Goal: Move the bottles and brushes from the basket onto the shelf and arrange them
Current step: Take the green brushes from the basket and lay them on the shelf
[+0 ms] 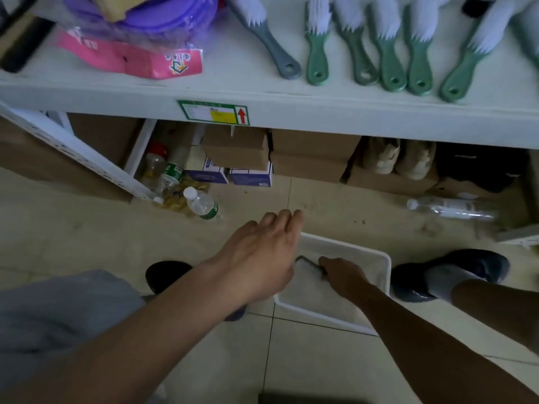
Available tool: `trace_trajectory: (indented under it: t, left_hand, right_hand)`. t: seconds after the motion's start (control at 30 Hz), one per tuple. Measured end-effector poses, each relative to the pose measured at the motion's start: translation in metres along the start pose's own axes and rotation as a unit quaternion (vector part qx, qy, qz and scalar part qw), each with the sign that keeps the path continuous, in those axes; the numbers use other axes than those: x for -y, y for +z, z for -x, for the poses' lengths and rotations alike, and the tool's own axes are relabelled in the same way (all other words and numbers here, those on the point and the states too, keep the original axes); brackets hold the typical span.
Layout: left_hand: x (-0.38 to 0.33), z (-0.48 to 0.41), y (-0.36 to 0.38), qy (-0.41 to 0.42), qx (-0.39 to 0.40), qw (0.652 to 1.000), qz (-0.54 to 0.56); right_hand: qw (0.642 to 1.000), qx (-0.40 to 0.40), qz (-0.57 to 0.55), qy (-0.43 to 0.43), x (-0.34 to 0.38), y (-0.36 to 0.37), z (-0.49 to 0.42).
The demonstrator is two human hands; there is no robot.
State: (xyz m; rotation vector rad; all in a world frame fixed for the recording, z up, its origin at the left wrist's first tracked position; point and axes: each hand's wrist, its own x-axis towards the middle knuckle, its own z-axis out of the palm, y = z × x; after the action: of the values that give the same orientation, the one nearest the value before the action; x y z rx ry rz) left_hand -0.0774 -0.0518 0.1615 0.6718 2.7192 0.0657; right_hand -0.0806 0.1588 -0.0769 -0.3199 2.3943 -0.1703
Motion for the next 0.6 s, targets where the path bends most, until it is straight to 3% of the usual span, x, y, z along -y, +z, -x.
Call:
trace_trajectory:
  t: [0.2,0.37,0.6]
  left_hand:
    - [-0.009,-0.008,-0.033,0.005,-0.024,0.998,-0.058]
    - [-0.030,-0.009,-0.079,0.025,-0.095,0.994,-0.056]
    - [-0.045,-0.013,-0.133,0.072,-0.178,0.981,0.021]
  right_hand:
    - [0.992,-0.113,-0.018,-0.047,0.011,-0.105,0.071]
    - [0.960,-0.263,-0.076,-0.063,0.010,-0.207,0.180]
    - [0.887,-0.436,-0.148,0.031,-0.051,-0.328,0.264]
